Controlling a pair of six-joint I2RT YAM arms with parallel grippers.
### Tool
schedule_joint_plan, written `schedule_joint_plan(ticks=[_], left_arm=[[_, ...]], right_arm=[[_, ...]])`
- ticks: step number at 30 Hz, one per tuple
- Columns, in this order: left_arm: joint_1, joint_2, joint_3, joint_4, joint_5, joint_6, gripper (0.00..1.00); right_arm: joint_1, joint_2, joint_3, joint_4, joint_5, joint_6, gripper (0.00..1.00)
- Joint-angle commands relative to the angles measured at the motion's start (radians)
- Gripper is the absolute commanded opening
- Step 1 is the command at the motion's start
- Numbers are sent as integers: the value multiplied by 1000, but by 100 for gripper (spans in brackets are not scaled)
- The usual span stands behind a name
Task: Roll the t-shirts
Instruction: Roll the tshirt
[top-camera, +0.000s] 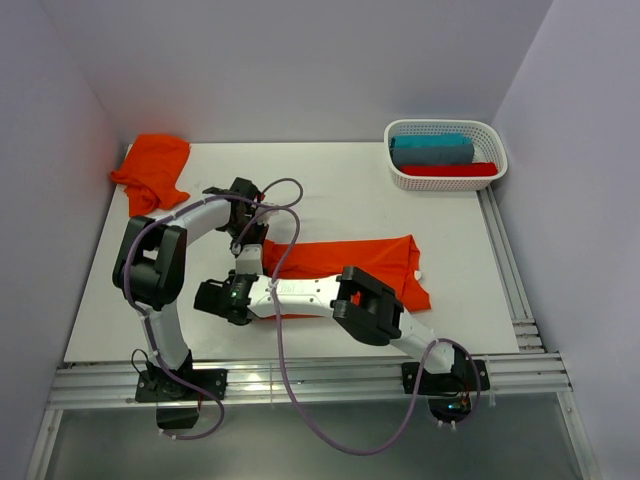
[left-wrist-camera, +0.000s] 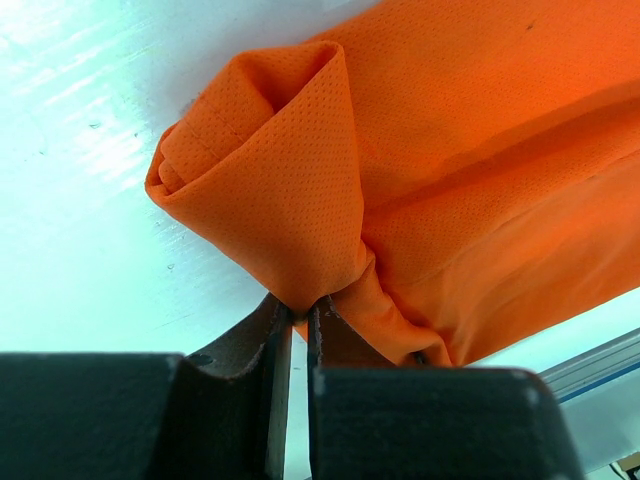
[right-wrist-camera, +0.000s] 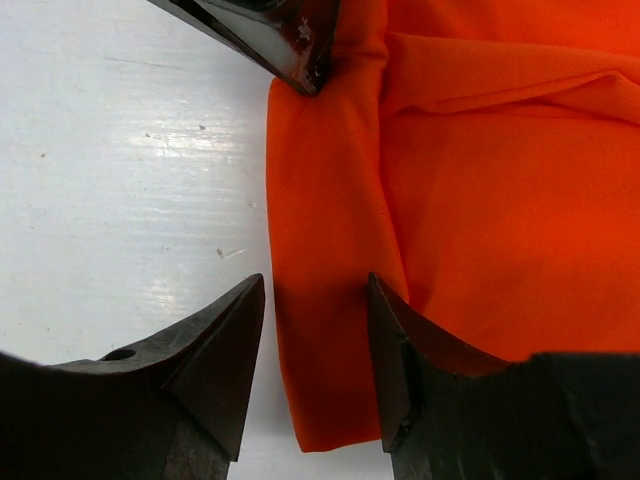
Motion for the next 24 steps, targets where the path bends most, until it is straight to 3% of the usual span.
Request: schedule_joint_plan(ticks=[1,11,13,17,21,24], left_arm=[[-4,17,29,1,-35,12,10],[-7,28,42,-6,-35,9,11],[-9,28,46,-7,-32,9,13],[-9,29,68,-21,-18,11,17],[-7,29,112,-45,23,14,31],[3,25,192,-82,66,25,47]], right_arm=[[5,37,65,-107,7,46,53],[11,58,61,-138,-41,68,53],[12,52,38,-120,-59,75,48],[14,-1,-68,-25,-97,101,28],[11,-107,-246,156,-124,154,22],[-4,-231,-460,410,-160,186,20]])
